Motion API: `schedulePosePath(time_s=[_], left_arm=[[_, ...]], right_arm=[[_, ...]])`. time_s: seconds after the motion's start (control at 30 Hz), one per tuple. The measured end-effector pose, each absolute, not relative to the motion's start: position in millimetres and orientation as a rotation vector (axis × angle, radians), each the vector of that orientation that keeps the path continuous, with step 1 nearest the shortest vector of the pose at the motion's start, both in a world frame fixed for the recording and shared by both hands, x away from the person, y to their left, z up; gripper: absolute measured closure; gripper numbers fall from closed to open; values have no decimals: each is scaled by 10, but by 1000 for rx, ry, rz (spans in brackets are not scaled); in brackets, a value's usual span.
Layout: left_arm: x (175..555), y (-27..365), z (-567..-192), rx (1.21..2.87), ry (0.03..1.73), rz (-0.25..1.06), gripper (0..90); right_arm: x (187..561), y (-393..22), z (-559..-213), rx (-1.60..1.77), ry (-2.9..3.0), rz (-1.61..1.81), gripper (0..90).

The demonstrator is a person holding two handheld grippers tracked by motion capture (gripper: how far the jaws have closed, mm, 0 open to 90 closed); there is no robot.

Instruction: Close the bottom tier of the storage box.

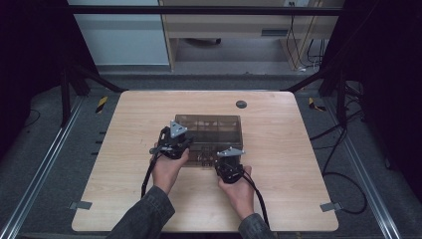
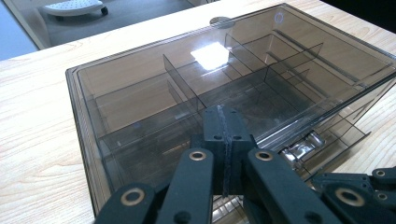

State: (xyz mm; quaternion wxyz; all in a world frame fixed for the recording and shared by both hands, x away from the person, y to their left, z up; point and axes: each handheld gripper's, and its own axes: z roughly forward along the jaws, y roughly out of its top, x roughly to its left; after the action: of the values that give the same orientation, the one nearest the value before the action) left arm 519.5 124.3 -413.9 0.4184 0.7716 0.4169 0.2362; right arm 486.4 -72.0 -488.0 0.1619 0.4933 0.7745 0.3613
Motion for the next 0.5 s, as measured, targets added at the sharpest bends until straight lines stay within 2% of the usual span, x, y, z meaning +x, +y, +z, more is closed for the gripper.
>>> schedulePosePath(time_s=[0.5], left_arm=[[5195,1251,-4140,1934,1045,588,900]], right_arm=[[4912,-675,-4888,1428,2172,1017,900]])
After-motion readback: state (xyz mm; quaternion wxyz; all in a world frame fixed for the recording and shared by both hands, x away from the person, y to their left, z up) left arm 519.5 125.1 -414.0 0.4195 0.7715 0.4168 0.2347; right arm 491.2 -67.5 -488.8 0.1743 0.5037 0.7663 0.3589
